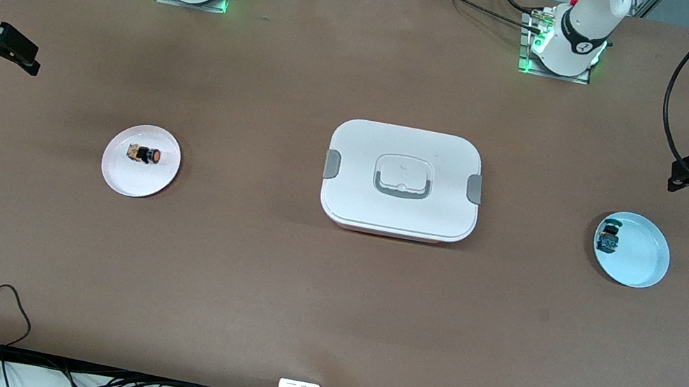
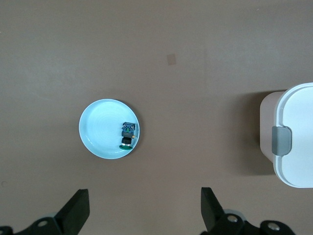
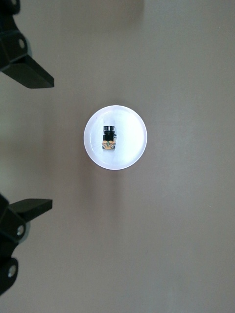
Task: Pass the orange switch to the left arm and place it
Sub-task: 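Move the right gripper over the switch on the white plate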
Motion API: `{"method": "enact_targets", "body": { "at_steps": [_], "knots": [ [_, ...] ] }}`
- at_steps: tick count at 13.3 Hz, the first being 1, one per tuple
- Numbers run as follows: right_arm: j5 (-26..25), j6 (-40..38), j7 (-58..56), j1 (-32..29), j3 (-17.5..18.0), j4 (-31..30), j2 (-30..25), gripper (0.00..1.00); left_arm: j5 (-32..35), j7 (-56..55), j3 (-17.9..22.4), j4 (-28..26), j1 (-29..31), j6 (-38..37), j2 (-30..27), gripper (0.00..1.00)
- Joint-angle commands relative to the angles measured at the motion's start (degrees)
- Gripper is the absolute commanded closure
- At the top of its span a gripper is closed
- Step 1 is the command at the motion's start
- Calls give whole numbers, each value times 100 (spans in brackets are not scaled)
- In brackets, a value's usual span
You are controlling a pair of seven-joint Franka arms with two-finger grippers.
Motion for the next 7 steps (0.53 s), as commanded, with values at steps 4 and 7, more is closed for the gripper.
{"method": "enact_targets", "body": {
  "at_steps": [4,7],
  "knots": [
    [91,-316,-86,-33,11,140,-22,0,-53,-37,-33,184,40,-126,104,0],
    [99,-219,-59,-42,2,140,136,0,-53,-46,-33,184,40,-126,95,0]
  ]
}}
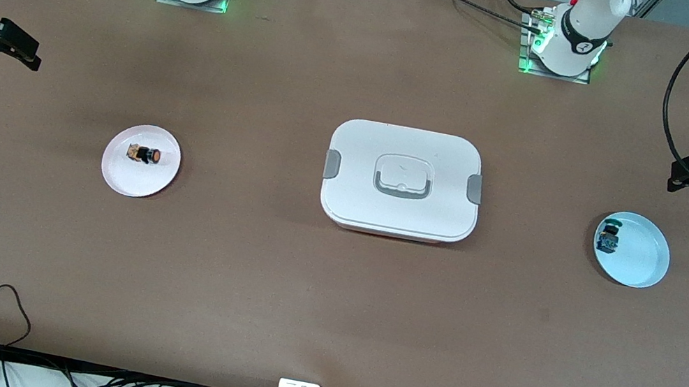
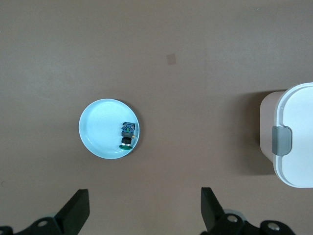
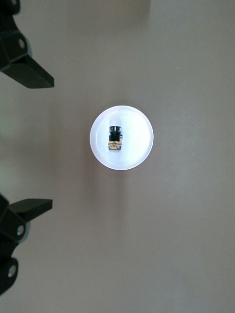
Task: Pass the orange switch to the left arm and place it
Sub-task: 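Move the right gripper over the switch on the white plate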
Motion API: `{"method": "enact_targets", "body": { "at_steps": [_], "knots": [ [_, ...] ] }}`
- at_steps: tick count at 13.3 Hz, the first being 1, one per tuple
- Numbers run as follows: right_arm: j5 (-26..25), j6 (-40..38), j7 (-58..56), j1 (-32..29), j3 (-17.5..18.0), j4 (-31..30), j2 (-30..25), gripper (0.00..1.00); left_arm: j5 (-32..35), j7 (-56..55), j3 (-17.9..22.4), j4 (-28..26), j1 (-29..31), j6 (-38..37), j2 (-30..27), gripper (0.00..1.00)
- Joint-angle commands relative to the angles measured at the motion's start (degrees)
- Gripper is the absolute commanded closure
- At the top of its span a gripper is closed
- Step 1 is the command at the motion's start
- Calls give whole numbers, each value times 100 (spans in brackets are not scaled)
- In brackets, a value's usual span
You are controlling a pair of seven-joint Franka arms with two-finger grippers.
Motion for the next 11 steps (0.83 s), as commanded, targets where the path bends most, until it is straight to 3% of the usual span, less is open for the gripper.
{"method": "enact_targets", "body": {
  "at_steps": [1,10,11],
  "knots": [
    [86,3,-33,-16,11,73,130,0,-53,-46,-33,184,41,-125,98,0],
    [95,241,3,2,46,117,798,0,-53,-55,-42,166,41,-187,89,0],
    [95,537,-6,11,46,108,1077,0,-36,-46,-94,18,41,-186,-50,0]
  ]
}}
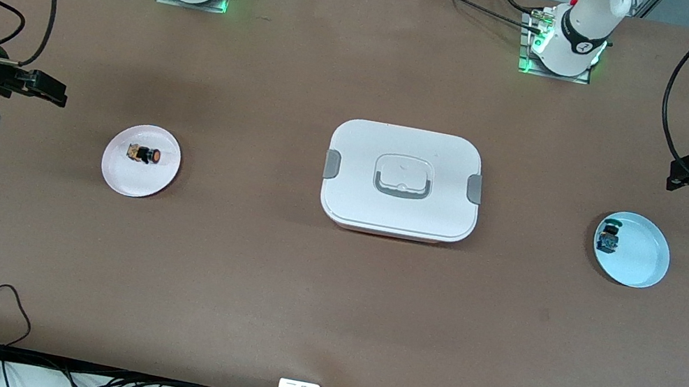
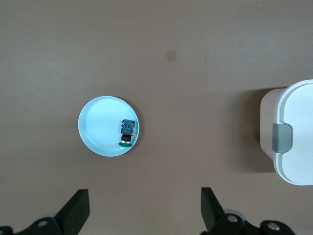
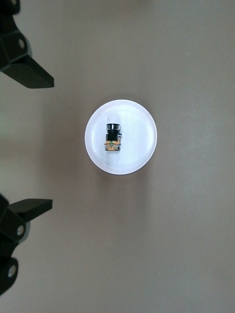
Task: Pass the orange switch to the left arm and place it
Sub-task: 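Move the right gripper over the switch on the white plate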
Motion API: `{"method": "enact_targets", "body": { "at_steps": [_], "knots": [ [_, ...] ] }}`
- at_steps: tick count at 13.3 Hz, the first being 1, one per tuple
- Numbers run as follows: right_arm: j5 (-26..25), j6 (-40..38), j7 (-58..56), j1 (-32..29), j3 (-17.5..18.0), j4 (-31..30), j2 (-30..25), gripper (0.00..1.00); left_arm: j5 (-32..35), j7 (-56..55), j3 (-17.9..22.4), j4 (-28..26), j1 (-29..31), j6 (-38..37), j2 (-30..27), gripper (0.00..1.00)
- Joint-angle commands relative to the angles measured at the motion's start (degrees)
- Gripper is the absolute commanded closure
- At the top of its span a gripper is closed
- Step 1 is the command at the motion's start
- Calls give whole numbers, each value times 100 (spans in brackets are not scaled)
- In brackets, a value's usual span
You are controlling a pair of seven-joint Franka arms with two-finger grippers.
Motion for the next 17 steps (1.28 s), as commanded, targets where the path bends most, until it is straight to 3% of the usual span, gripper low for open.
{"method": "enact_targets", "body": {
  "at_steps": [1,5,9,12,17],
  "knots": [
    [53,368,2,17,8,86,382,0,-35,-46,-107,-70,40,-104,-150,0],
    [62,746,20,175,17,51,699,0,-123,-46,-116,-554,128,80,-449,0],
    [62,1527,20,307,17,-730,708,0,-150,-46,-107,-529,199,134,-432,0],
    [71,2538,-15,316,17,-1547,682,0,-123,-37,-124,-458,190,116,-388,0],
    [289,3075,-226,289,26,-2198,752,0,-141,-37,-124,-423,163,38,-371,0]
  ]
}}
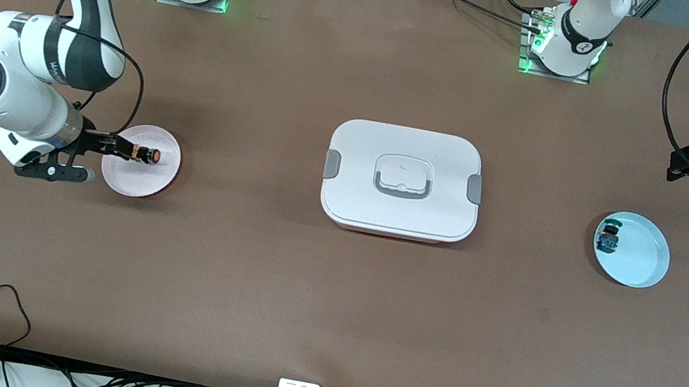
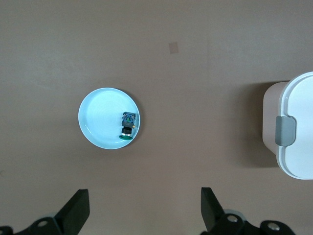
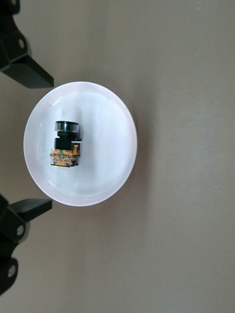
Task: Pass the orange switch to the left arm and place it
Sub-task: 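Lower the right gripper and close it on the orange switch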
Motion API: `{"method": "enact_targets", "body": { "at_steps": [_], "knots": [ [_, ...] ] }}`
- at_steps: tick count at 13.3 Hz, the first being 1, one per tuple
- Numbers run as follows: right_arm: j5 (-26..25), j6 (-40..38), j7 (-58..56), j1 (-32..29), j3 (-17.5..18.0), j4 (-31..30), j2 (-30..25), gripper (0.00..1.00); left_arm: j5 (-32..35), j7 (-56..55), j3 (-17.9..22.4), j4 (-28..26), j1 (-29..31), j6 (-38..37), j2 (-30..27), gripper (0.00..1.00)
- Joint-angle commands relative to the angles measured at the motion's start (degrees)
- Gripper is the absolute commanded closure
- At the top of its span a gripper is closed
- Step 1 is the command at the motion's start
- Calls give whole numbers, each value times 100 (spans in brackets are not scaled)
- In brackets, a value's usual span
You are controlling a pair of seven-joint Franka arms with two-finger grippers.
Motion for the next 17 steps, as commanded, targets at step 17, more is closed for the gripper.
{"method": "enact_targets", "body": {
  "at_steps": [17],
  "knots": [
    [470,1213,-1074,-103,3,-726,542,0,-124,4,-25,-24,63,-140,-61,0]
  ]
}}
